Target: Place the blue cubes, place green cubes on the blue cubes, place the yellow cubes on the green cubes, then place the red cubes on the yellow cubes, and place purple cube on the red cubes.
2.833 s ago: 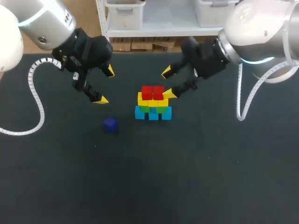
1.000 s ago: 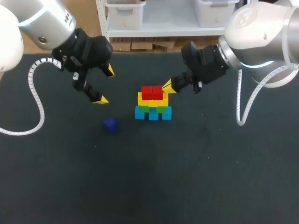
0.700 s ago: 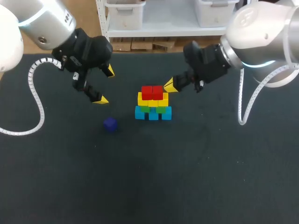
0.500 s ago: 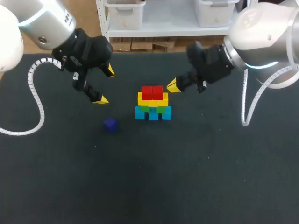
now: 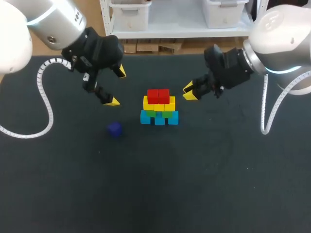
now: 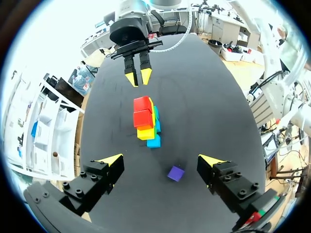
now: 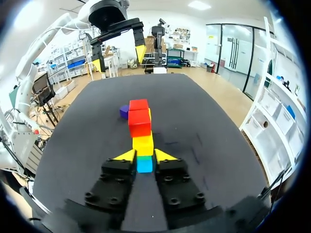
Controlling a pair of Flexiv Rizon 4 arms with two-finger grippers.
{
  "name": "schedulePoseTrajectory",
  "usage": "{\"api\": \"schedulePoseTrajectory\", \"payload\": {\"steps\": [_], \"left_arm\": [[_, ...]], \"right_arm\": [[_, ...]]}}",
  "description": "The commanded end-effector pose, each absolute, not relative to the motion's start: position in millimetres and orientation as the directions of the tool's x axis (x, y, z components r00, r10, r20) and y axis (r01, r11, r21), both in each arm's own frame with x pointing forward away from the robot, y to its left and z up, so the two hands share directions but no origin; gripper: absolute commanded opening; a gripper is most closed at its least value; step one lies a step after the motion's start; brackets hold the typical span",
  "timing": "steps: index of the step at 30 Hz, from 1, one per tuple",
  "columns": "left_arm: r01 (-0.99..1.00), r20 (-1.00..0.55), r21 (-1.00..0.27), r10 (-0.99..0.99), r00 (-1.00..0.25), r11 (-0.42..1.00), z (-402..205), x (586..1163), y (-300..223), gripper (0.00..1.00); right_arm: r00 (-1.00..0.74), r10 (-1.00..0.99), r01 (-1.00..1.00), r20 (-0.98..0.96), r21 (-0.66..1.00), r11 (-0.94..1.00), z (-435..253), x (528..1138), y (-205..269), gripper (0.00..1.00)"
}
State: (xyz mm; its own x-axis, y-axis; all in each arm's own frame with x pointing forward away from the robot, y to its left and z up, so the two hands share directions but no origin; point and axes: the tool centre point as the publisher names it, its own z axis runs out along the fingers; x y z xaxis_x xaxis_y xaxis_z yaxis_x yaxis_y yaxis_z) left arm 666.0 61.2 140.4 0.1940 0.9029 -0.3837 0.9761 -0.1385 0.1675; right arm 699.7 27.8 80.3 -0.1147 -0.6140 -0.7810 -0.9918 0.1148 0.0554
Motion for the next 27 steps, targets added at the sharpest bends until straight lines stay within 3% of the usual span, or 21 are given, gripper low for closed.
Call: {"api": "schedulePoseTrajectory", "payload": {"steps": [1, 15, 16, 18, 19, 27], "left_arm": [[0.976, -0.381, 0.162, 0.903, 0.198, -0.146, 139.2, 671.8, 52.2, 1.00], [0.972, -0.394, 0.161, 0.892, 0.223, -0.172, 135.6, 676.4, 27.9, 1.00], [0.972, -0.397, 0.161, 0.891, 0.220, -0.169, 135.5, 676.1, 27.1, 0.65], [0.973, -0.400, 0.159, 0.890, 0.218, -0.167, 134.3, 676.2, 25.5, 0.12], [0.973, -0.401, 0.158, 0.890, 0.218, -0.167, 134.0, 676.1, 24.6, 0.00], [0.976, -0.407, 0.147, 0.889, 0.208, -0.161, 127.6, 672.4, 22.3, 0.00]], "right_arm": [[-0.117, -0.609, -0.991, -0.784, 0.056, 0.118, 81.3, 698.1, 18.6, 1.00], [-0.134, -0.609, -0.989, -0.781, 0.073, 0.125, 78.4, 694.5, 1.6, 1.00], [-0.135, -0.609, -0.989, -0.781, 0.073, 0.126, 78.2, 694.3, 0.6, 1.00], [-0.137, -0.609, -0.989, -0.781, 0.075, 0.127, 77.9, 693.8, -1.1, 1.00], [-0.138, -0.609, -0.989, -0.781, 0.075, 0.128, 77.8, 693.7, -1.9, 1.00], [-0.145, -0.607, -0.988, -0.781, 0.081, 0.133, 76.1, 691.5, -6.6, 1.00]]}}
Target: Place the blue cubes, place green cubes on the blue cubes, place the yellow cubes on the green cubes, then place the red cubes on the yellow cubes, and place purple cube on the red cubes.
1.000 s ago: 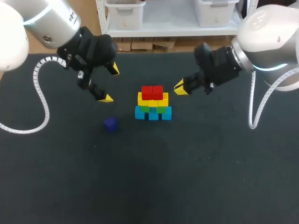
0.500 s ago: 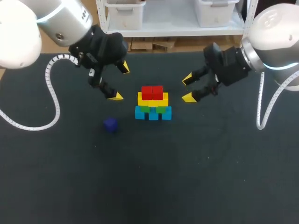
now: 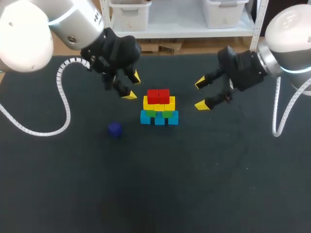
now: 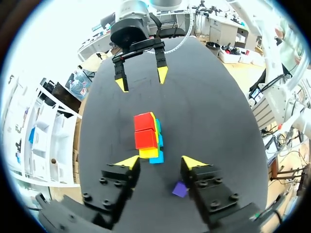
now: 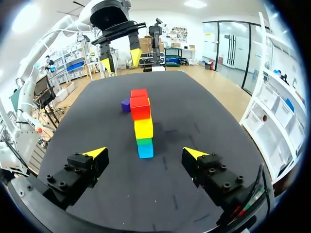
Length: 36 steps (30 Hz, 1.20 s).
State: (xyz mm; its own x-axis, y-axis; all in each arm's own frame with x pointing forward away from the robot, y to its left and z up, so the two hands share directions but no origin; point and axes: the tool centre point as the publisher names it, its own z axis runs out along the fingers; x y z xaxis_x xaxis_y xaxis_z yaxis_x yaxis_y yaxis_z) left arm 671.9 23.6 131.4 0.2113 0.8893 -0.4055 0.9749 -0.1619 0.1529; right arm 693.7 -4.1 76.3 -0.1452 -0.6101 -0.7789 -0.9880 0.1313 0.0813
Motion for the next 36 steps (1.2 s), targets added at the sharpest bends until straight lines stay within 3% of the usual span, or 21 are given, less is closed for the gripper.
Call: {"api": "schedulePoseTrajectory", "payload": {"steps": [1, 36], "left_arm": [[0.977, -0.407, 0.142, 0.890, 0.205, -0.160, 125.6, 672.0, 21.5, 0.00], [0.983, -0.384, 0.071, 0.905, 0.183, -0.169, 99.4, 687.0, 3.2, 0.00]], "right_arm": [[-0.146, -0.607, -0.988, -0.781, 0.082, 0.133, 75.8, 691.3, -7.0, 1.00], [-0.186, -0.596, -0.979, -0.781, 0.099, 0.176, 70.5, 692.2, -30.1, 1.00]]}}
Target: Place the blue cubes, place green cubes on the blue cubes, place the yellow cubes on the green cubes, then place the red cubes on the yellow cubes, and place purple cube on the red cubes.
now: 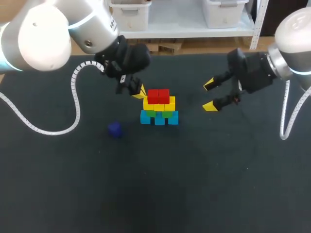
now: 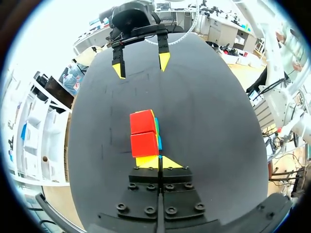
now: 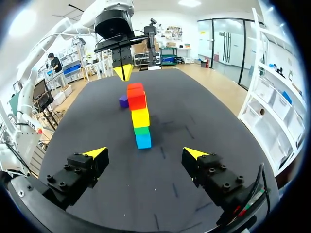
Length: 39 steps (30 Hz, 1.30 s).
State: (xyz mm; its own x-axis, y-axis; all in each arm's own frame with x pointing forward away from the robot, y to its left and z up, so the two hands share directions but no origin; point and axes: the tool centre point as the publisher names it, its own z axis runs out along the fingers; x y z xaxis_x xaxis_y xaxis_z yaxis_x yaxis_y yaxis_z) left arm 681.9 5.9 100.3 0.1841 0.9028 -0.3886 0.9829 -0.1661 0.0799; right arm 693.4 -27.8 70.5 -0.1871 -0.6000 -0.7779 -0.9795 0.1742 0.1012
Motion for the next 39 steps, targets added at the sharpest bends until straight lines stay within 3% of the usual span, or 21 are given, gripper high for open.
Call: {"api": "schedulePoseTrajectory", "payload": {"steps": [1, 39], "left_arm": [[0.983, -0.384, 0.069, 0.905, 0.182, -0.169, 99.0, 687.4, 3.0, 0.00], [0.981, -0.381, 0.064, 0.904, 0.192, -0.181, 98.6, 691.4, -1.8, 0.00]], "right_arm": [[-0.187, -0.596, -0.979, -0.781, 0.099, 0.177, 70.5, 692.3, -30.4, 1.00], [-0.202, -0.589, -0.975, -0.783, 0.107, 0.194, 67.7, 693.3, -36.5, 1.00]]}}
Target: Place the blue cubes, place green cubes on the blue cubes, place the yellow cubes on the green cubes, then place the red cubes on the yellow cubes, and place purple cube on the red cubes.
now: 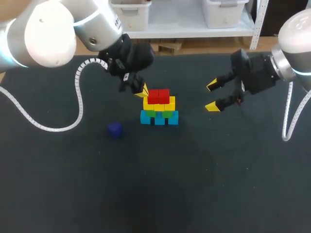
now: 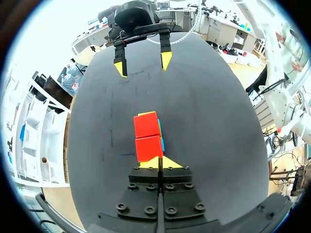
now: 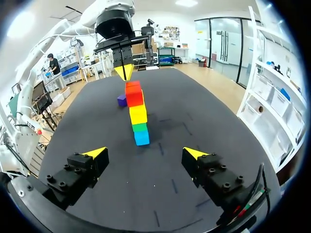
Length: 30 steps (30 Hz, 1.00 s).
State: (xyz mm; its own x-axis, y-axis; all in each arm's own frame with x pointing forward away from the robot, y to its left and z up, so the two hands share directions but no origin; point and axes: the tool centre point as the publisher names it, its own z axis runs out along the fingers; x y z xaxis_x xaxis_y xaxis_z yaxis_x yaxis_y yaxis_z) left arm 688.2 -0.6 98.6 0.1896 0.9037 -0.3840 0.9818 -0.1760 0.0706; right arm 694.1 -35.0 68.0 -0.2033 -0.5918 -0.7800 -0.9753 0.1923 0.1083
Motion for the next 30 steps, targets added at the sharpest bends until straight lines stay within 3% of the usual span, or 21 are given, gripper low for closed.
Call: {"api": "schedulePoseTrajectory", "payload": {"steps": [1, 30], "left_arm": [[0.981, -0.381, 0.064, 0.904, 0.192, -0.182, 98.6, 691.4, -1.8, 0.00], [0.987, -0.361, 0.051, 0.919, 0.158, -0.149, 92.2, 689.5, 19.0, 0.00]], "right_arm": [[-0.203, -0.588, -0.975, -0.783, 0.106, 0.194, 67.7, 693.3, -36.5, 1.00], [-0.186, -0.599, -0.980, -0.779, 0.101, 0.173, 70.7, 695.6, -28.4, 1.00]]}}
